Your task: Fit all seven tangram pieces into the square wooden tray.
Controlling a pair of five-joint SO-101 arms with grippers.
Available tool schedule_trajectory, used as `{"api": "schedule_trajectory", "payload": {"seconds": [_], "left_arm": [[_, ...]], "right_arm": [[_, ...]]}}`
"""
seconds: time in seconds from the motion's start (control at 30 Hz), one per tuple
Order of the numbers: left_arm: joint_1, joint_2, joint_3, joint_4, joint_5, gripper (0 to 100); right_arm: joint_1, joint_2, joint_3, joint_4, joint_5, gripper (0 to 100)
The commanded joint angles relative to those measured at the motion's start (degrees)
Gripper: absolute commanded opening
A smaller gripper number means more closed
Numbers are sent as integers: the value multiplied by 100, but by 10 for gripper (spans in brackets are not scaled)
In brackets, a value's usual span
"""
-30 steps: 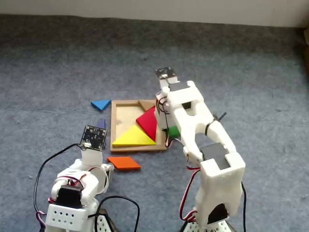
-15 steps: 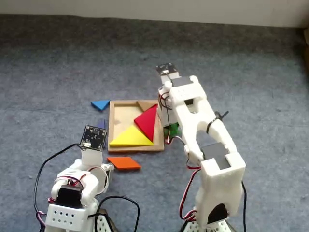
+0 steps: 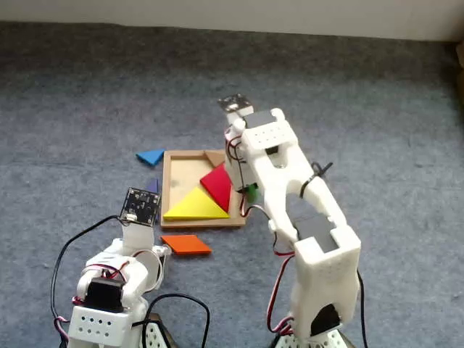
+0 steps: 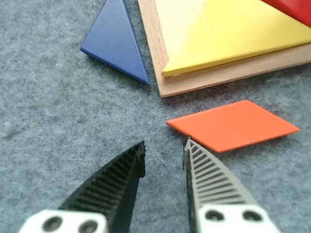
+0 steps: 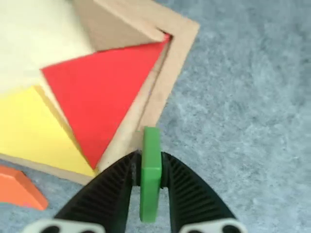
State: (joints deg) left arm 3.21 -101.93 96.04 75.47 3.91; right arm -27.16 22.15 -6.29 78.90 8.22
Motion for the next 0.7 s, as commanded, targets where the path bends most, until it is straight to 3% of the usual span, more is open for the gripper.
{"api": "schedule_trajectory", "payload": {"seconds": [0.0, 0.17, 0.67], "left_arm": [[92, -207, 110, 18, 35, 146], [92, -207, 110, 18, 35, 146], [92, -207, 110, 18, 35, 146]], "right_arm": [[-444, -655, -382, -13, 316, 22], [-884, -752, -365, -629, 554, 22], [-1209, -743, -277, -2554, 589, 23]]}}
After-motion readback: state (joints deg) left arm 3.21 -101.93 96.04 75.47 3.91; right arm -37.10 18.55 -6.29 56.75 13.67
